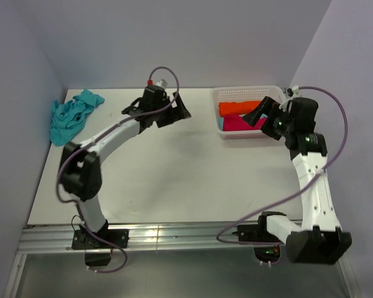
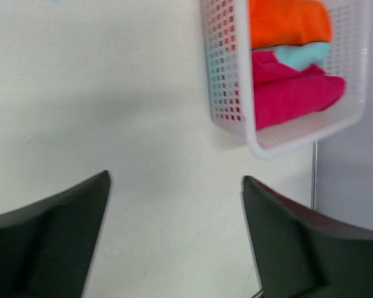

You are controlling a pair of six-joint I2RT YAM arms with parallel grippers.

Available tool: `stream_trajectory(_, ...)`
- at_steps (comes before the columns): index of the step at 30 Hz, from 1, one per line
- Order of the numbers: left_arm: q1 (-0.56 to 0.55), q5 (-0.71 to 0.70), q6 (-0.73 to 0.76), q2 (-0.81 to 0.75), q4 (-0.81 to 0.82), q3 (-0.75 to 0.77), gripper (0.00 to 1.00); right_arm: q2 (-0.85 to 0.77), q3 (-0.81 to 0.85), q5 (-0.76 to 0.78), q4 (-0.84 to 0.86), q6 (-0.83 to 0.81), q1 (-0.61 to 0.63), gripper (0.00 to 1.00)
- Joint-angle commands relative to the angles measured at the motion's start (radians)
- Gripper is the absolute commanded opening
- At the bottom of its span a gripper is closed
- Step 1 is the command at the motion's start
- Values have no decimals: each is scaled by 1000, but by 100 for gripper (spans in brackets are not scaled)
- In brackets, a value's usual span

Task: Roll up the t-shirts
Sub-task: Place the rolled tshirt into the container

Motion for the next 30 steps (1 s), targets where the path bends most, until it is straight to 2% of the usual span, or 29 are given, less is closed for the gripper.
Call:
stream_trajectory(1, -20, -45, 55, -244, -46, -108, 99, -145, -81, -24, 42, 31, 30, 100)
stream_trajectory(8, -20, -80, 17, -641, -89, -434, 99, -411, -310, -67, -1, 71, 53, 100)
stream_trajectory(12, -20, -117, -8, -904, -101, -593, 100, -581, -379, -79, -45, 76, 58, 100)
stream_trajectory(15, -20, -141, -37, -1032, -136, -683, 100, -637, -413, -90, -68, 68, 59, 100)
stream_trajectory(22, -22, -195, -84, -1175, -210, -801, 100, -670, -413, -82, -108, 42, 68, 100)
stream_trajectory(30, -20, -215, -114, -1249, -245, -841, 100, -676, -437, -107, -90, 45, 85, 100)
